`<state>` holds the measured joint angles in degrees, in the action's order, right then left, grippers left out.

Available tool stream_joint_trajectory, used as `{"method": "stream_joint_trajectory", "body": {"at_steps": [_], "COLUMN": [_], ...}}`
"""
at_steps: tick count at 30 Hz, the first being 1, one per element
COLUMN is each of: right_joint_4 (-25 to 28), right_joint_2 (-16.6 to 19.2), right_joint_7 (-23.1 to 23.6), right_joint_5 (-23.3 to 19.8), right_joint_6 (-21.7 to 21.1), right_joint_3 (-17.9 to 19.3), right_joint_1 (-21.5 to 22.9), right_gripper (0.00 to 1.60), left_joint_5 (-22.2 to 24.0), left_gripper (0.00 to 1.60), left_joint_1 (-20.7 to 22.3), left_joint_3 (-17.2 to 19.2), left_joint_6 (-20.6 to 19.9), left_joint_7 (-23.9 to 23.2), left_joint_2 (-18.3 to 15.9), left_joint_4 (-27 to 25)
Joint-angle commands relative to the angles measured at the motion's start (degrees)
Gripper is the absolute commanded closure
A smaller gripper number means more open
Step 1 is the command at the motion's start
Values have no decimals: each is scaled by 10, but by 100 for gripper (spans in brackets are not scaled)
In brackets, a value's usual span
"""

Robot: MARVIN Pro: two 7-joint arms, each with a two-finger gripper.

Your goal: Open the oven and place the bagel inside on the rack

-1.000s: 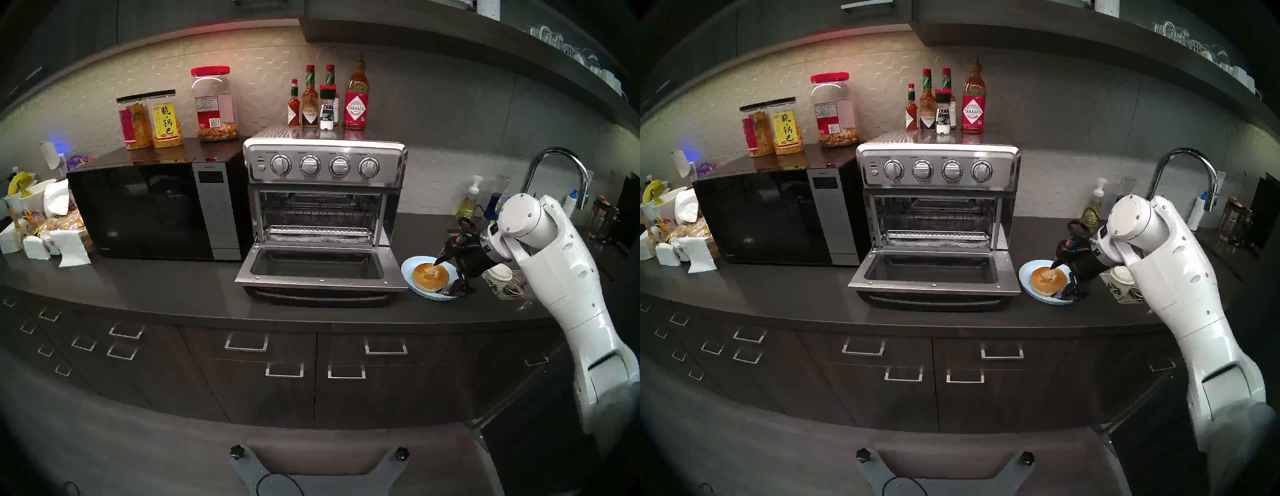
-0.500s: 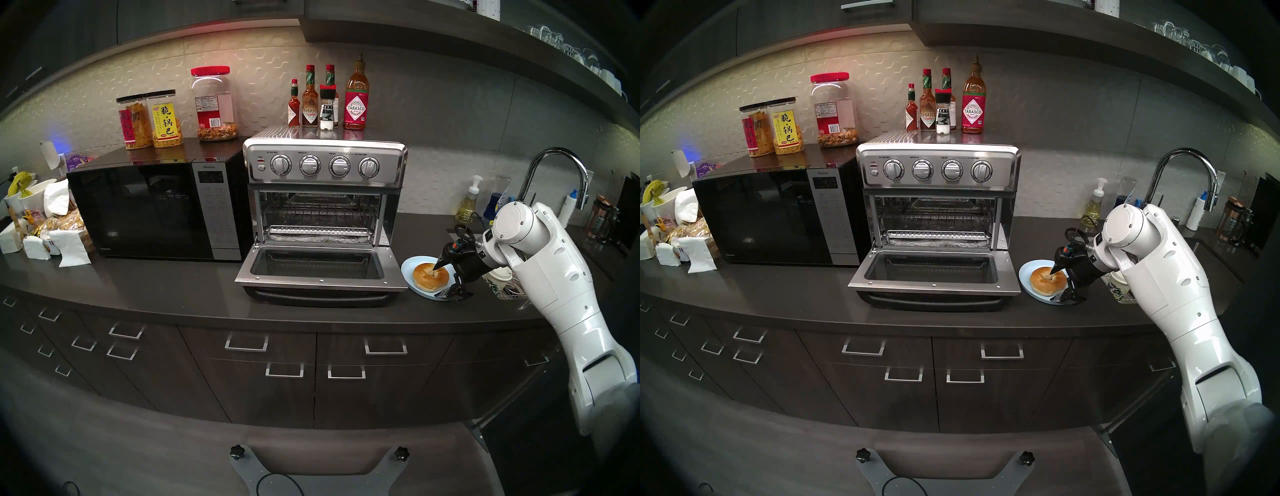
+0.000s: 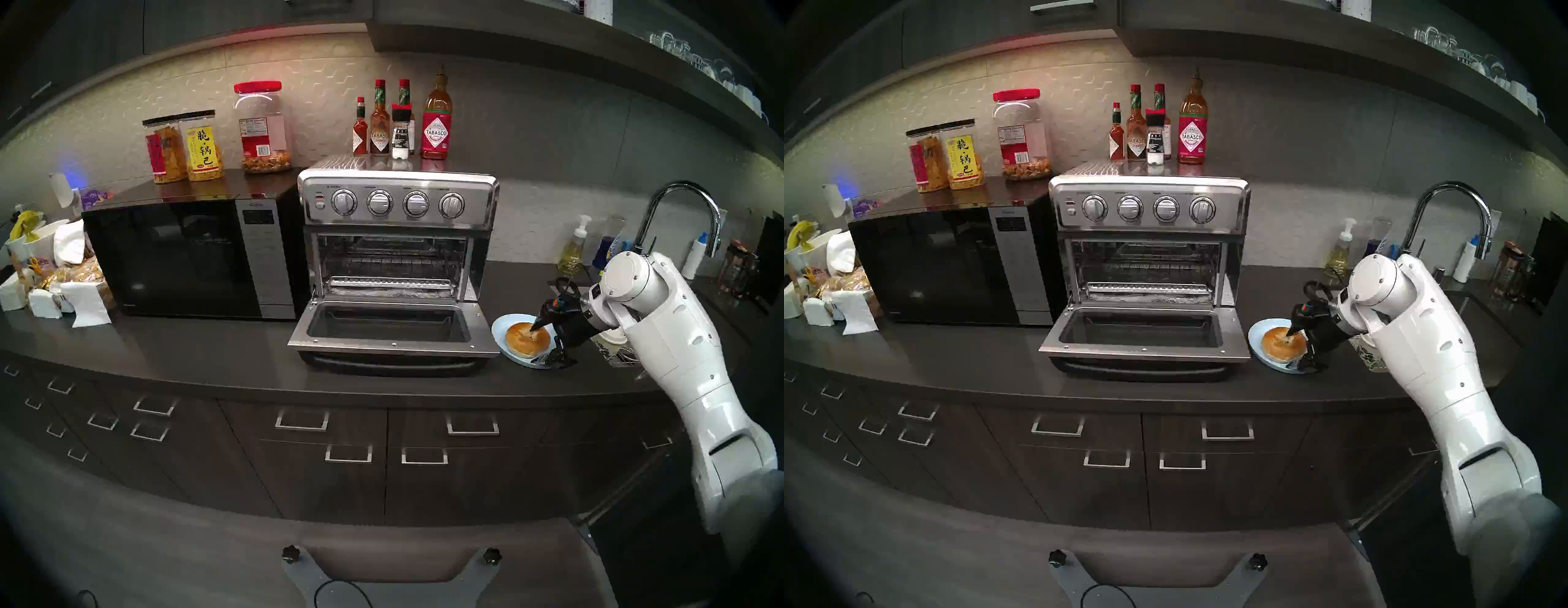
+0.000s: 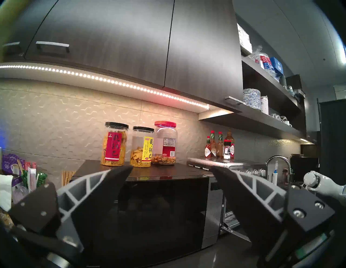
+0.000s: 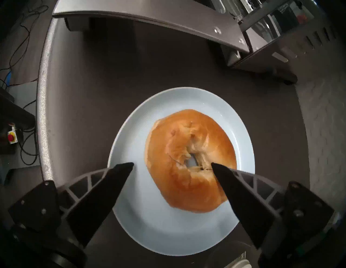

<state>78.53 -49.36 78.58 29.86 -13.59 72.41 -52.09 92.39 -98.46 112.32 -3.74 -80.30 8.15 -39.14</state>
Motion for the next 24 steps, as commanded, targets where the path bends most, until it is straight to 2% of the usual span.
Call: {"method": "stream_joint_trajectory", "body": {"at_steps": [1,5,7,9,10,11,12,14,15,16,18,21,24], "right_joint_4": [-8,-10,-8,-5,-4,-1,1,3,5,9,14,25,59], "right_joint_2": [-10,-11,-14,-15,-16,-16,-16,-16,-16,-17,-18,-16,-6], "right_joint_7": [-2,1,5,9,11,15,17,19,21,23,23,25,27], "right_joint_5": [4,10,14,15,16,17,18,18,19,21,23,21,11], "right_joint_6": [4,5,4,2,0,1,-1,-2,-3,-6,-8,-11,-18], "right_joint_3": [-8,-14,-20,-22,-23,-25,-25,-25,-26,-26,-26,-23,-10], "right_joint_1": [10,15,18,20,21,23,23,23,23,23,21,15,-5], "right_gripper": [0,0,6,18,42,55,83,90,109,139,160,160,160], "left_joint_5": [0,0,-1,-2,-2,-2,-2,-3,-3,-3,-4,-4,-5], "left_gripper": [0,0,0,0,0,0,0,0,0,0,0,0,0], "left_joint_1": [27,33,39,43,45,47,49,51,52,56,60,63,69], "left_joint_3": [-4,-10,-15,-19,-20,-22,-24,-26,-27,-30,-33,-36,-42], "left_joint_6": [0,0,-1,-1,-1,-1,-1,-1,-1,-1,-1,-1,-2], "left_joint_7": [0,-1,-2,-3,-3,-3,-4,-4,-4,-5,-5,-6,-7], "left_joint_2": [-12,-12,-12,-12,-12,-12,-12,-12,-12,-12,-12,-12,-12], "left_joint_4": [1,2,3,4,4,5,5,5,6,6,7,8,9]}}
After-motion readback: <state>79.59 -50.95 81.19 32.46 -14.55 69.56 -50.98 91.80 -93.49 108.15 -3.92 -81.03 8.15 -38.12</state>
